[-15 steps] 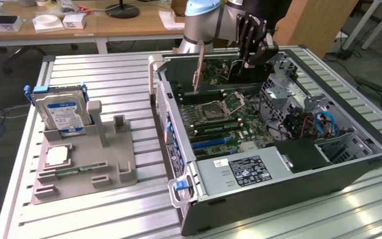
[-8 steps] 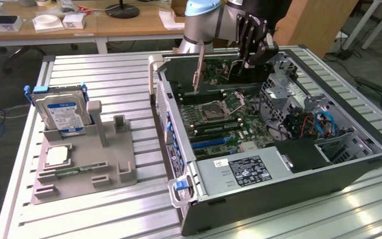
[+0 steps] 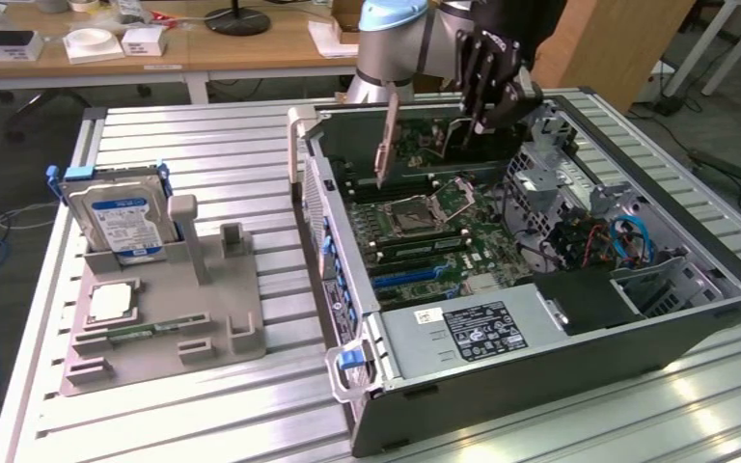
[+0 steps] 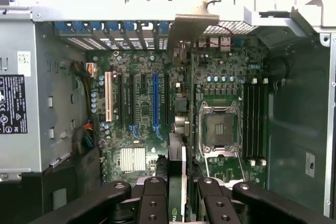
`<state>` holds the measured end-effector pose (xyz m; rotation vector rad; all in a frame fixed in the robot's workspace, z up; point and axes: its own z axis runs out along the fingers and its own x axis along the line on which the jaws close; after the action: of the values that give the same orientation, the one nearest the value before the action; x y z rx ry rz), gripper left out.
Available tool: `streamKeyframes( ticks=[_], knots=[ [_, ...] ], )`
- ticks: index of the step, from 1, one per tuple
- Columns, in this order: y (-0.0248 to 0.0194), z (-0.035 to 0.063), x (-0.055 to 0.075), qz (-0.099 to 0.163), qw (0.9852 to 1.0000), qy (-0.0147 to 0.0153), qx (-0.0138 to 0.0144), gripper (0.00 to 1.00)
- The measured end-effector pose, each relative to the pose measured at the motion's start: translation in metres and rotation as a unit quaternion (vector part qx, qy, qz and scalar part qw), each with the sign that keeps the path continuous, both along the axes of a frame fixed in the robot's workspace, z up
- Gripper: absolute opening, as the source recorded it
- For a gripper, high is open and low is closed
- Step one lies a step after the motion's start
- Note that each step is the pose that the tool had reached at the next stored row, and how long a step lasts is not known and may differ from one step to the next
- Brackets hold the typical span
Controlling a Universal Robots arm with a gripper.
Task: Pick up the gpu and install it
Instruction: 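Insert the gpu into the slot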
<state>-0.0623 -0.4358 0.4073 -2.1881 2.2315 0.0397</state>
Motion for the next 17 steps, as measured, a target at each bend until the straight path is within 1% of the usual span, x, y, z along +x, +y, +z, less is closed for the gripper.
streamKeyframes(
  ticks=[8, 17],
  knots=[
    [-0.0001, -0.0004, 0.0001, 0.007, 1.0, 0.0, 0.0, 0.27],
    [-0.0001, -0.0011, 0.0001, 0.007, 1.0, 0.0, 0.0, 0.27]
  ],
)
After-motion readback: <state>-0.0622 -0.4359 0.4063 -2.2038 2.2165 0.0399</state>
